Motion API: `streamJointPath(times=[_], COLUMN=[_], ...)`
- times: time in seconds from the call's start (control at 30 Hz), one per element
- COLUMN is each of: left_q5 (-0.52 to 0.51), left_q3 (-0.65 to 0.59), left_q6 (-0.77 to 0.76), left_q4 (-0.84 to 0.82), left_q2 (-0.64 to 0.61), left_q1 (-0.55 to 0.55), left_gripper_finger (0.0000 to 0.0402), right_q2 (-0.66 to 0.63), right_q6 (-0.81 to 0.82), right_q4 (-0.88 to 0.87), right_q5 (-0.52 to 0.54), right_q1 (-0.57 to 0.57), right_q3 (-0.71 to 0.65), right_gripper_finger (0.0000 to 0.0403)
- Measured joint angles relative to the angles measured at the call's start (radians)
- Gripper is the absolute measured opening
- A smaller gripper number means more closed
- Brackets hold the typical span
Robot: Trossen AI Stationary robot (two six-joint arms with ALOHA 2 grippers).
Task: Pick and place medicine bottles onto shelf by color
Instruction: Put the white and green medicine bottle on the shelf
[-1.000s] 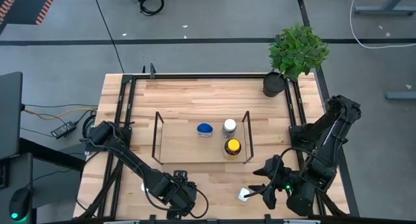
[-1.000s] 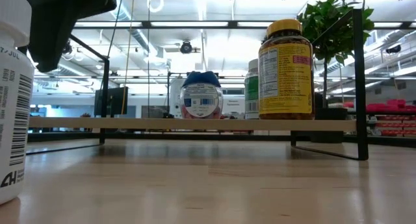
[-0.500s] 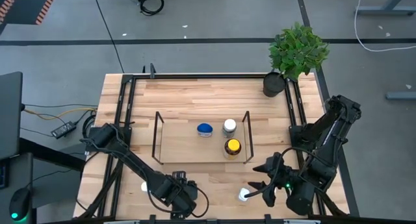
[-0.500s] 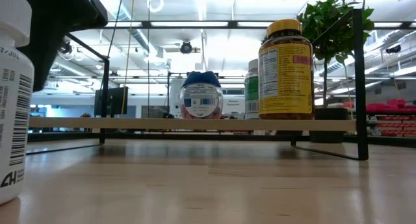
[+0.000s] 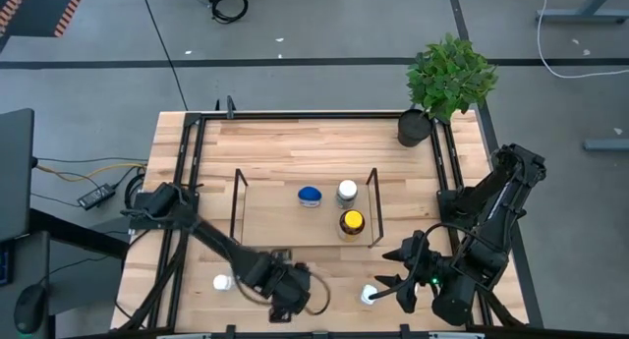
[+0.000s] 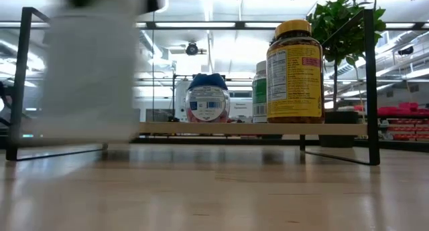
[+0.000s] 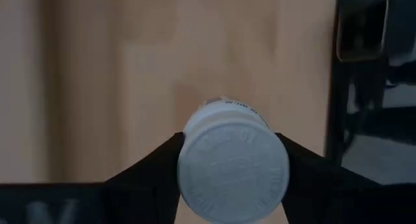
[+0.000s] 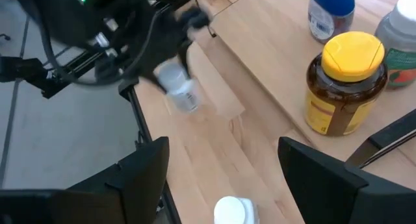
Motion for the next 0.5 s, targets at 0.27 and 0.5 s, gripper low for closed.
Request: streamJointPath(times=[0.27, 0.5], left_q5=[-0.019, 0.006], left_q3=[0.112, 0.180], left_q6=[0.246, 0.431], left_q4=[-0.200, -0.192], left_q2=[-0.001, -0.001], left_q1=[0.202, 0.345], left_gripper_finger=[0.0203, 0.0204], right_q2=[0.000, 0.000], right_q6=[0.049, 0.124], right_q4=[0.000, 0.000], right_q5=[-0.066, -0.070], right_q1=[0.000, 0.000], right_q3=[0.000, 0.000], right_gripper_finger=[0.0293, 0.0293])
